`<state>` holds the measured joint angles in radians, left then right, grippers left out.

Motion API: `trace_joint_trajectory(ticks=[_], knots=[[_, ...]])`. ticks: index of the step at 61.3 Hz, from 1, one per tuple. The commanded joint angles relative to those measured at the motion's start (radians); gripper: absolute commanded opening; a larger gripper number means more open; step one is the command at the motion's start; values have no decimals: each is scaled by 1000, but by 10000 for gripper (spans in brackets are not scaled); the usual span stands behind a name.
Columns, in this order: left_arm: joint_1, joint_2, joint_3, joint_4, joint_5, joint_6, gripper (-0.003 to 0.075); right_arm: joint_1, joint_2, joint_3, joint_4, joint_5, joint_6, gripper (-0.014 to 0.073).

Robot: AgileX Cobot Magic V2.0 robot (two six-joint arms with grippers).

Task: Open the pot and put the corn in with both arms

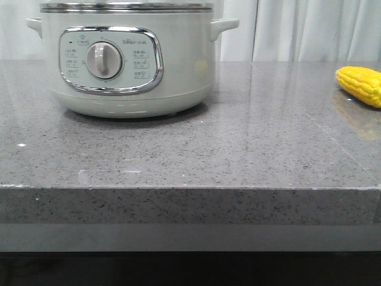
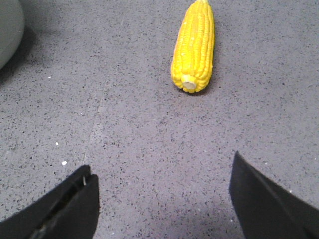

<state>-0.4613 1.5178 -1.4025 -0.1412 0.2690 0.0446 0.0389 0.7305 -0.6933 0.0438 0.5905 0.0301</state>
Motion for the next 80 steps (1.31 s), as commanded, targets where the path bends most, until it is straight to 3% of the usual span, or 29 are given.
trace_joint_trajectory(ticks=[1,33,58,80], knots=[[-8,12,-78,-17,-85,-9,543,-1,0,-33,2,-73,-1,561],[-8,139,-132,-17,-100,-9,540,-1,0,-33,2,-74,-1,561],[-8,148,-132,6,-54,-9,251,-1,0,-33,2,-72,-1,561],[-8,127,-212,6,-40,-9,218,-1,0,-33,2,-72,-1,561]])
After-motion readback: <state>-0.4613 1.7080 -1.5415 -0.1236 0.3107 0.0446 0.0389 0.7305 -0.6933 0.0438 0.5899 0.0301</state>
